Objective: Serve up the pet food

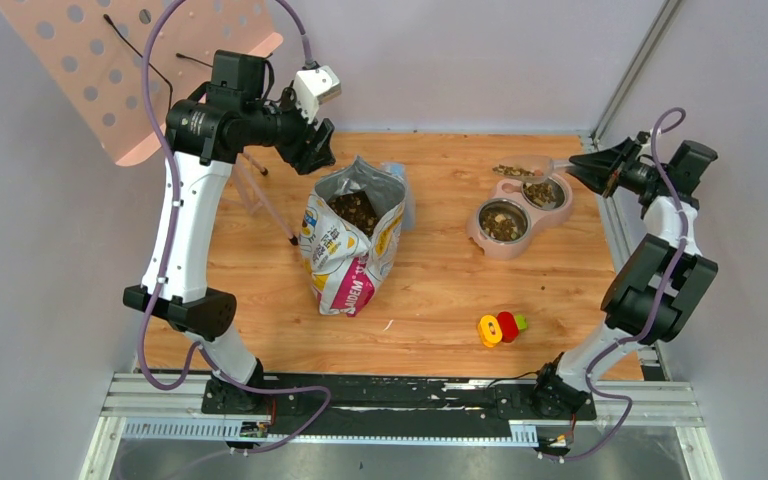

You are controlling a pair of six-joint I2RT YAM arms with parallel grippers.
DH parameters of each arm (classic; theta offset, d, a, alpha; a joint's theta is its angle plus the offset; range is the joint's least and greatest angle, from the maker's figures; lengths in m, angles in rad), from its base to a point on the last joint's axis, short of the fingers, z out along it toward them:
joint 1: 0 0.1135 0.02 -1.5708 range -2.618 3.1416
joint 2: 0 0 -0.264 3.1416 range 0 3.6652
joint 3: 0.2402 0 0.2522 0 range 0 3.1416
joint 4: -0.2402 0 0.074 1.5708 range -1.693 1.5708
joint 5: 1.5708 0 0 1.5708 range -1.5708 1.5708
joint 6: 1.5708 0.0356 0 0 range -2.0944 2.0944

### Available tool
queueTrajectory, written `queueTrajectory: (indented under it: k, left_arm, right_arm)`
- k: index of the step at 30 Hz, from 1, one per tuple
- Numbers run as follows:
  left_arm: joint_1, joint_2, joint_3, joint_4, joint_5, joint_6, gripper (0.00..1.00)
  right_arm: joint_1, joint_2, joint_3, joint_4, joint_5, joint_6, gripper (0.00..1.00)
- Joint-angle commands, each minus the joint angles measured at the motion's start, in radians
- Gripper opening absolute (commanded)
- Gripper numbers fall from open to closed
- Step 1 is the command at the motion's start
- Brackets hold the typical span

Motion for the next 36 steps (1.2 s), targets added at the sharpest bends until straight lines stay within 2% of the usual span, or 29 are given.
queueTrajectory:
  k: [1, 11, 22, 36]
  left_arm:
    - [-0.002, -0.031, 0.013, 0.004, 0.023, -0.008, 0.7]
    - [-0.002, -0.031, 0.011, 0.001, 0.033, -0.008, 0.7]
    - [-0.002, -0.033, 0.011, -0.01, 0.029, 0.003, 0.71]
    - [-0.004, -0.053, 0.001, -0.02, 0.002, 0.006, 0.71]
  right_arm:
    - [-0.044, -0.009, -0.01, -0.011, 0.043, -0.074, 0.0]
    - [-0.136, -0.044, -0.077, -0.049, 0.163, -0.146, 0.0]
    - [-0.193, -0.141, -0.203, 0.027, 0.412, -0.161, 0.0]
    - [-0.222, -0.091, -0.222, 0.038, 0.581, -0.275, 0.0]
